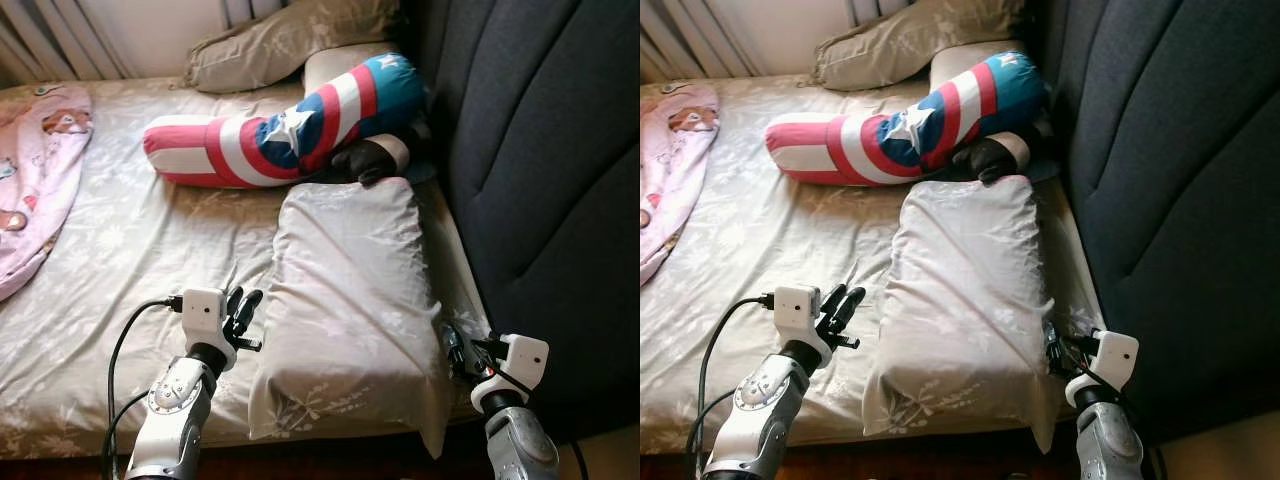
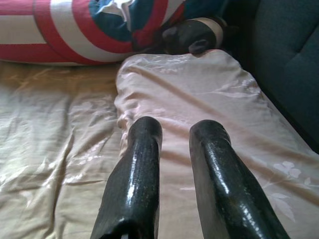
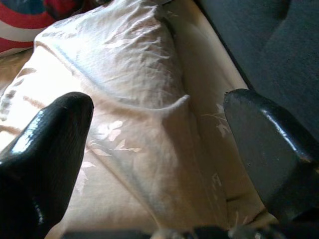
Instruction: Clean up the room
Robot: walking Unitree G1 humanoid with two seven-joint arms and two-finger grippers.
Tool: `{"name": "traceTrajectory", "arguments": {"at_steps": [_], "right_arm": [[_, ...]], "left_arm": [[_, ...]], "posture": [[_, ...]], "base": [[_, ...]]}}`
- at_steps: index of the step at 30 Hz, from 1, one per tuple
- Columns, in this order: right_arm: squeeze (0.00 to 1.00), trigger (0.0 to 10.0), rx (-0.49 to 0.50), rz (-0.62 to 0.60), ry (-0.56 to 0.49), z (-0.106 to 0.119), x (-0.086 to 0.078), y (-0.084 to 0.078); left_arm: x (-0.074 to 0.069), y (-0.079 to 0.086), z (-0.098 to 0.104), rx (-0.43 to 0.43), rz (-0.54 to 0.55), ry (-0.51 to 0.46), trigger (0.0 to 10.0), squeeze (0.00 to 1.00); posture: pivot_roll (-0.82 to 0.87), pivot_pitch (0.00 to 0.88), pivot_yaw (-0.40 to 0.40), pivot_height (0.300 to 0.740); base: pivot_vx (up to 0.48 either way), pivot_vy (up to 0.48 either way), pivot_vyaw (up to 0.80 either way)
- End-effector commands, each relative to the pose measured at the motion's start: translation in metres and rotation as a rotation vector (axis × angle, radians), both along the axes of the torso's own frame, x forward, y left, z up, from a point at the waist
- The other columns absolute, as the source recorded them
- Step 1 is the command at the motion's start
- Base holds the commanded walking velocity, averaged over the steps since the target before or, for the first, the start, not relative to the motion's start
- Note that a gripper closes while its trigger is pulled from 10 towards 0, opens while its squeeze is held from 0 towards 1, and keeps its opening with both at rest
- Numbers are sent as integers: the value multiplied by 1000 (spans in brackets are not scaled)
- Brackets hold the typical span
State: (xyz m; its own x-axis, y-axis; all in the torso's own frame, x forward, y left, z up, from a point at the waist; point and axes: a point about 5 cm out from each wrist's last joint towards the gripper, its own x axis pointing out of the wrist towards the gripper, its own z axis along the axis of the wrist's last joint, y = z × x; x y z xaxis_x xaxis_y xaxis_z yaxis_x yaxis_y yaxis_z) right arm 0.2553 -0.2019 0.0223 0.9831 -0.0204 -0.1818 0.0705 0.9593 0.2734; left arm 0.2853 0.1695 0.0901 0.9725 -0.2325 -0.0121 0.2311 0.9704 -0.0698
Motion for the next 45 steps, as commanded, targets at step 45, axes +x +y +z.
{"name": "traceTrajectory", "arguments": {"at_steps": [45], "right_arm": [[0, 10000, -25, 106, 10, -4, -8, 7]], "left_arm": [[-3, 7, -11, 13, 40, 41, 10000, 0]], "posture": [[-16, 160, 26, 740]], "base": [[155, 0, 0]]}}
